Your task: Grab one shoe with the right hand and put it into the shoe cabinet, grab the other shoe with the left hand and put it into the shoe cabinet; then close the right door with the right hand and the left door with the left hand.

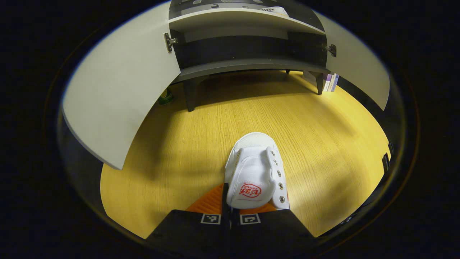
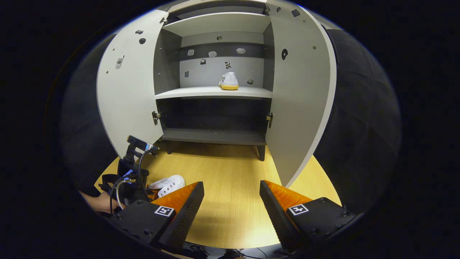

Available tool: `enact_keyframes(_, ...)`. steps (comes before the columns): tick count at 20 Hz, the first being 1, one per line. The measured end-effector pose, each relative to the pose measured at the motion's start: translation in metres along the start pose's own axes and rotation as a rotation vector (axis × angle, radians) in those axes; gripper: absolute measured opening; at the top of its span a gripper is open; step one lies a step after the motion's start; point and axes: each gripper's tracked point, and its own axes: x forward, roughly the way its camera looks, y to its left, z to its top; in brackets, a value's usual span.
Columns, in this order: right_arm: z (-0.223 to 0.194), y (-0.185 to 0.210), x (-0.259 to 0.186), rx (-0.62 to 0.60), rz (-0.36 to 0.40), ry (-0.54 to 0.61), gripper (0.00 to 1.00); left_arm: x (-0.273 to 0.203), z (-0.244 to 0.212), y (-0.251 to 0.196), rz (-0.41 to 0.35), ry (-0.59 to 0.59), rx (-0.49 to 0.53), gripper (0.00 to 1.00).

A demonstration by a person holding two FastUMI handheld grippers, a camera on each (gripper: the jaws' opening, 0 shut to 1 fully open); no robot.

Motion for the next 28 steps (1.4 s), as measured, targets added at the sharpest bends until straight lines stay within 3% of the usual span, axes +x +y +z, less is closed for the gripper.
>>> enact_keyframes(5,0.001,-0.003,0.001,-0.003,0.012,-0.008,0.99,-0.016,0.010,-0.005,0.007,-0.039,-0.004,0.05)
enact_keyframes(10,0.008,-0.010,0.002,0.005,0.016,-0.028,0.99,-0.051,0.050,-0.010,0.014,-0.088,-0.039,0.05)
enact_keyframes(15,0.019,-0.024,-0.002,0.001,0.031,-0.075,0.99,-0.104,0.127,-0.015,0.040,-0.174,-0.076,0.05)
enact_keyframes(20,0.028,-0.032,-0.002,-0.004,0.072,-0.138,0.98,-0.156,0.234,-0.012,0.068,-0.314,-0.089,0.04)
enact_keyframes(23,0.027,-0.023,0.003,0.012,0.140,-0.132,0.99,-0.171,0.287,-0.009,0.075,-0.362,-0.096,0.04)
enact_keyframes(26,0.028,-0.012,0.006,0.012,0.203,-0.133,0.99,-0.171,0.338,0.003,0.139,-0.406,-0.055,0.05)
enact_keyframes(28,0.030,0.002,0.004,0.020,0.266,-0.140,0.99,-0.166,0.367,0.008,0.146,-0.409,-0.092,0.04)
